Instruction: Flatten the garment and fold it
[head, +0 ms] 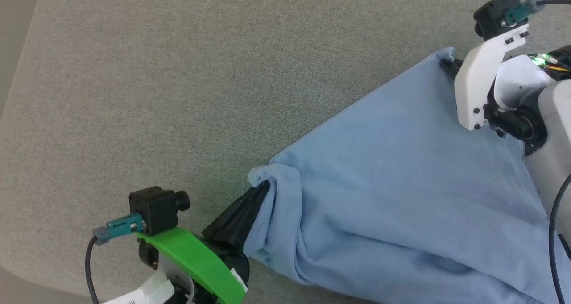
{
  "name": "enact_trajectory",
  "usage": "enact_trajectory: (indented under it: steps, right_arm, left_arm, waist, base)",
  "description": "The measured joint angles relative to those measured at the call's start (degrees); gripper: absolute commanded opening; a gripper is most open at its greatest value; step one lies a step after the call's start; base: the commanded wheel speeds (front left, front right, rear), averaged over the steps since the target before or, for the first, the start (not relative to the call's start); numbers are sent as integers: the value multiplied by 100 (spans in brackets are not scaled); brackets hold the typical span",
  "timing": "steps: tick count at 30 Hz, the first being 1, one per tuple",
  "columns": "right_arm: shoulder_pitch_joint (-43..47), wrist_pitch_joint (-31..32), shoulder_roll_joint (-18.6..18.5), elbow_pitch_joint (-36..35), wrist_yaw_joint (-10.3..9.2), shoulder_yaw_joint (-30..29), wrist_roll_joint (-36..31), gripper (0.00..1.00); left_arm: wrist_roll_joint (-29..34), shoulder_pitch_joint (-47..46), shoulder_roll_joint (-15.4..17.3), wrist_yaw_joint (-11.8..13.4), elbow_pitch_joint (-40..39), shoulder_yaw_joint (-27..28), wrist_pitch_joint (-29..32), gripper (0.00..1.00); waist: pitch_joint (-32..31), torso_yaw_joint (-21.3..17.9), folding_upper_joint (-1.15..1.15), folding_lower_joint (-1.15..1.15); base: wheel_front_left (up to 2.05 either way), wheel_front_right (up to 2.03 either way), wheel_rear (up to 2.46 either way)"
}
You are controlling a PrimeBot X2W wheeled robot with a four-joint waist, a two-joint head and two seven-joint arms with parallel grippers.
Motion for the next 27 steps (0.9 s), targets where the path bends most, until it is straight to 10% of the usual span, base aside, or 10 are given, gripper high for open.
enact_trajectory:
  steps: [16, 27]
  right_arm:
    - [514, -1706, -26, -44, 0, -535, 372, 0]
    - [1268, -2481, 163, -1045, 1, -1614, 354, 0]
  left_arm:
    - [241, -196, 176, -43, 342, 538, -619, 0]
    - [1093, -901, 288, 407, 403, 1185, -1489, 0]
  waist:
    - [-733, -273, 0, 0]
    - [-1491, -737, 0, 0]
  base:
    - [0, 0, 0]
    - [0, 0, 0]
